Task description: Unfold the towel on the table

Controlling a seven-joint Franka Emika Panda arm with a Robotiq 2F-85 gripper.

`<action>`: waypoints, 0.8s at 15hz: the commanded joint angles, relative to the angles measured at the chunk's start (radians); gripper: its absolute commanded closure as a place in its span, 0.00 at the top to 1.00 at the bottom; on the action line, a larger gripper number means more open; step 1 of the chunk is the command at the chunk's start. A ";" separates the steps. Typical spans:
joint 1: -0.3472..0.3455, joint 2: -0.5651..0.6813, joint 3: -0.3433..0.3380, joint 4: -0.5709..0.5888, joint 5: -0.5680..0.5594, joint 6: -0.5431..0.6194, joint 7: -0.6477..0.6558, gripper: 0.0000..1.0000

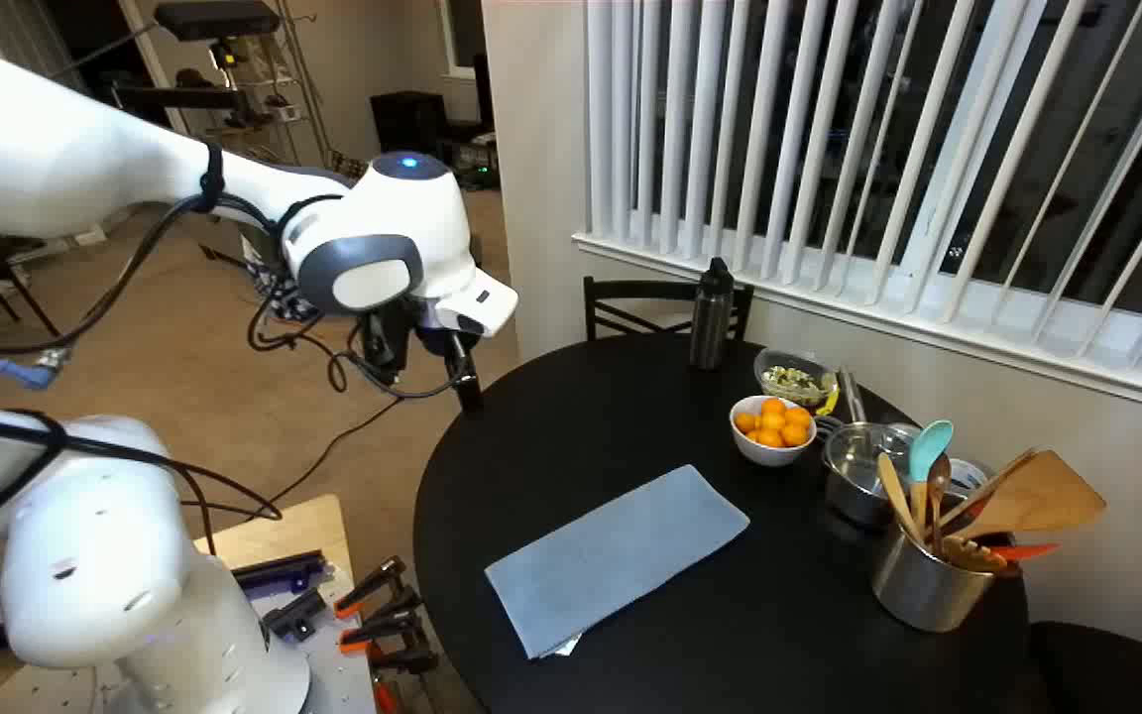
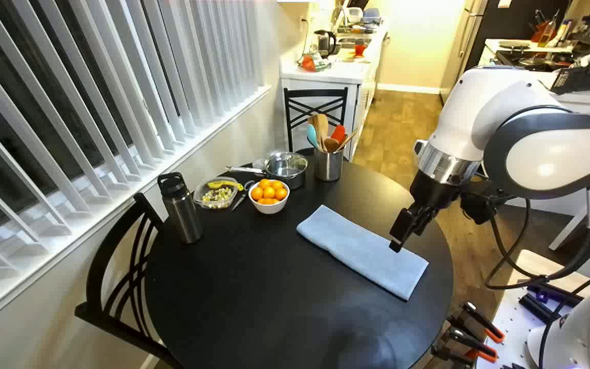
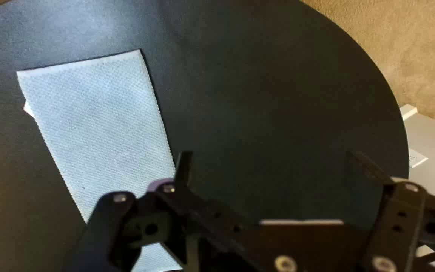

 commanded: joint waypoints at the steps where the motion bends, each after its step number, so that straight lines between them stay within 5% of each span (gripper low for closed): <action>1: -0.001 -0.001 0.000 0.001 0.000 -0.003 0.000 1.00; 6: 0.008 0.002 -0.026 0.015 0.028 -0.025 -0.021 1.00; 9: 0.000 -0.024 -0.163 0.011 0.084 -0.017 -0.196 1.00; 12: 0.038 0.016 -0.396 0.032 0.060 -0.041 -0.425 1.00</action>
